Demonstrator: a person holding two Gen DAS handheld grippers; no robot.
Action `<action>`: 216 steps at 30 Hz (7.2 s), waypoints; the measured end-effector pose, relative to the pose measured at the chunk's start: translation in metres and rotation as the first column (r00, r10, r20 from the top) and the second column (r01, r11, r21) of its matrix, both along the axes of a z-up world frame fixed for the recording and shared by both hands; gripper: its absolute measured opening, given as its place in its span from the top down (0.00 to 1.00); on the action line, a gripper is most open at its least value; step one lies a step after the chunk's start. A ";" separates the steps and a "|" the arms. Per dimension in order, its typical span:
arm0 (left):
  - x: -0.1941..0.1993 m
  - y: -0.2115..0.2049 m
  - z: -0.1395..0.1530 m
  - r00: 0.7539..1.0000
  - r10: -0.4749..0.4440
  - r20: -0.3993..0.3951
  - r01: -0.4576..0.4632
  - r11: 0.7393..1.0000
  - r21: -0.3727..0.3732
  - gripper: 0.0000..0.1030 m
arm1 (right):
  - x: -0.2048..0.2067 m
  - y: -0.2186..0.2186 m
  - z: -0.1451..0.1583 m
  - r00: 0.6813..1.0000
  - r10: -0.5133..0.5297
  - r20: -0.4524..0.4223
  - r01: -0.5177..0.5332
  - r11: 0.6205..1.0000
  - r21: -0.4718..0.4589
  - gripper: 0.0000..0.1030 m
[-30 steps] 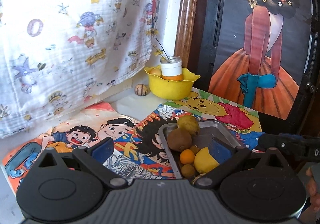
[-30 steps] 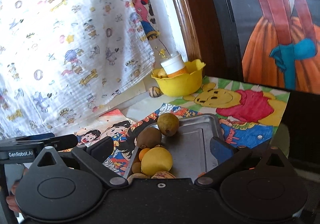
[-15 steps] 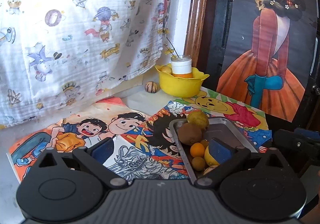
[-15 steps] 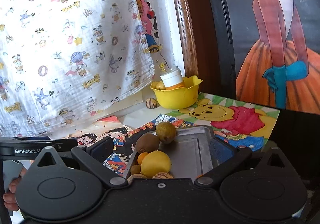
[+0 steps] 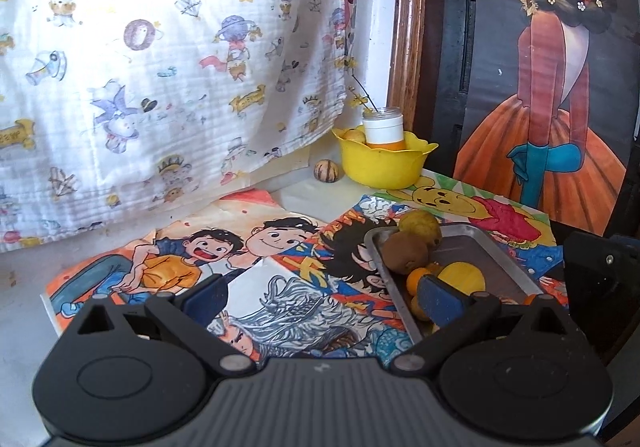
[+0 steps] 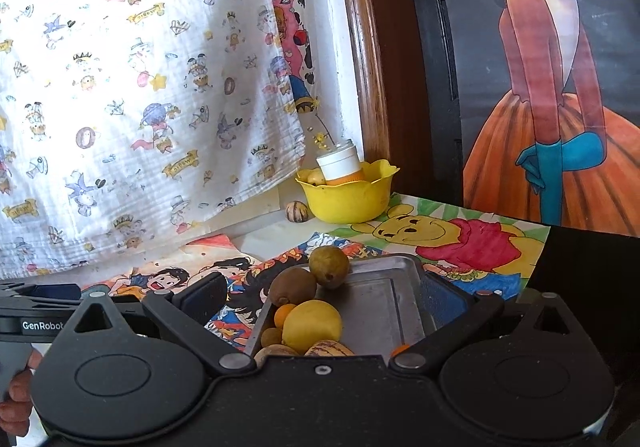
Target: Organize fruits
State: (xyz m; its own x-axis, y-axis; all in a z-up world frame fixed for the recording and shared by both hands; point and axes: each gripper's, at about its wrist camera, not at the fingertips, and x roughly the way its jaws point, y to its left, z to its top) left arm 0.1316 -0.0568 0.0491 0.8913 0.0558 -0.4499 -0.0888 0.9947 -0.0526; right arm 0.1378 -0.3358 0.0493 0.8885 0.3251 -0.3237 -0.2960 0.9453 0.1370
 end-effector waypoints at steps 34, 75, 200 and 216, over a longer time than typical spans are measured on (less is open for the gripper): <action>-0.046 0.022 -0.020 0.999 -0.002 0.051 0.004 0.999 -0.046 0.00 | -0.078 0.029 -0.025 0.992 -0.116 0.054 0.117 0.993 -0.019 0.01; -0.095 0.038 -0.036 0.997 -0.011 0.079 0.009 1.000 0.027 0.00 | -0.117 0.050 -0.049 0.998 -0.060 0.030 0.061 0.996 -0.060 0.01; -0.127 0.051 -0.064 0.986 -0.126 0.107 0.120 0.991 0.054 0.00 | -0.154 0.062 -0.085 1.000 -0.017 0.026 0.021 0.987 -0.159 0.01; -0.129 0.053 -0.065 0.987 -0.121 0.104 0.116 0.992 0.048 0.00 | -0.154 0.062 -0.085 1.000 -0.016 0.026 0.020 0.987 -0.159 0.01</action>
State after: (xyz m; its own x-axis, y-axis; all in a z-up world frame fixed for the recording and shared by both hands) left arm 0.0029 -0.0042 -0.0157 0.9353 -0.0364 -0.3519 0.0339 0.9993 -0.0133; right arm -0.0164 -0.2740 -0.0362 0.9021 0.2553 -0.3479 -0.2805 0.9596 -0.0231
